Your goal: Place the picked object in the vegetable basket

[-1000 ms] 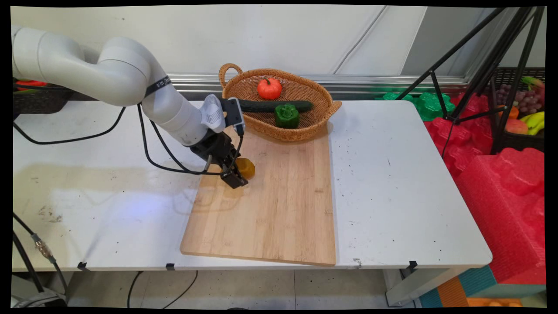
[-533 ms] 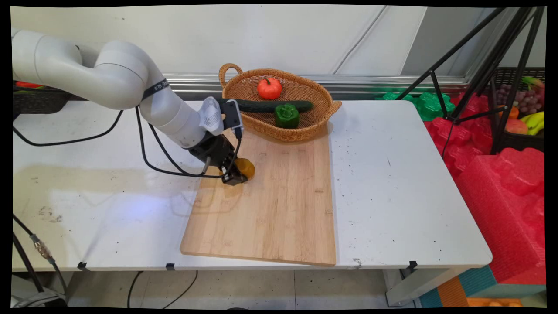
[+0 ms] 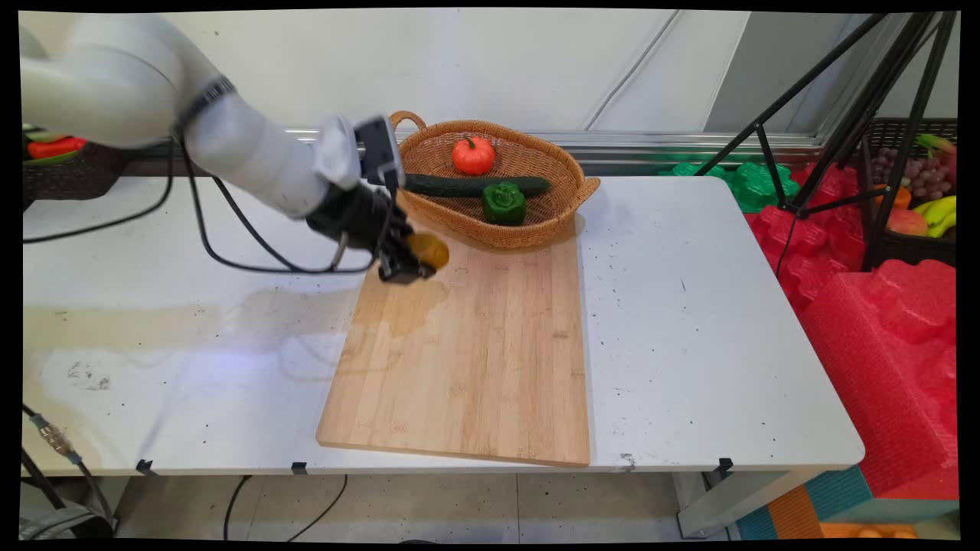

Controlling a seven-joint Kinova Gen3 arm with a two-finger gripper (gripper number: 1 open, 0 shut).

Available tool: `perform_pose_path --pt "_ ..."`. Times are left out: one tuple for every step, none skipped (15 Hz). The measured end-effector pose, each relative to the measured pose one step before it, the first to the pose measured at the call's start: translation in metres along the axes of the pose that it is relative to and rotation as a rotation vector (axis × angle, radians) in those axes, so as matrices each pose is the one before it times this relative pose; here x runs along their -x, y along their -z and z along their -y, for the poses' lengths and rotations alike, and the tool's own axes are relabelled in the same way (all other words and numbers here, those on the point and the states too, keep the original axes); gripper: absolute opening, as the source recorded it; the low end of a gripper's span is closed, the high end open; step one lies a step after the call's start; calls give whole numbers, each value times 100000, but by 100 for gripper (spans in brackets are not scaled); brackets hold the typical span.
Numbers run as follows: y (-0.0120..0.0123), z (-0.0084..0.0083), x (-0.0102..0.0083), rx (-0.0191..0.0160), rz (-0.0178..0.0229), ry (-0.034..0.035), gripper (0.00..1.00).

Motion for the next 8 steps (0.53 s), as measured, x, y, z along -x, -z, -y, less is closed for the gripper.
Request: perform_pose_path --pt "1438 210 -678 -1268 -3238 -171 0" --pt "1331 294 -707 -1442 -3187 172 0" --pt "1022 356 -707 -1399 -2785 321 0" --pt "607 299 -500 -1075 -1810 348 0" --pt "793 559 -797 -1914 -2782 760 0" --pt "732 684 -910 -2216 -2828 978 0" --pt "520 770 -929 -2508 -2774 1127 0" --pt "239 598 -626 -1893 -1705 893 0"
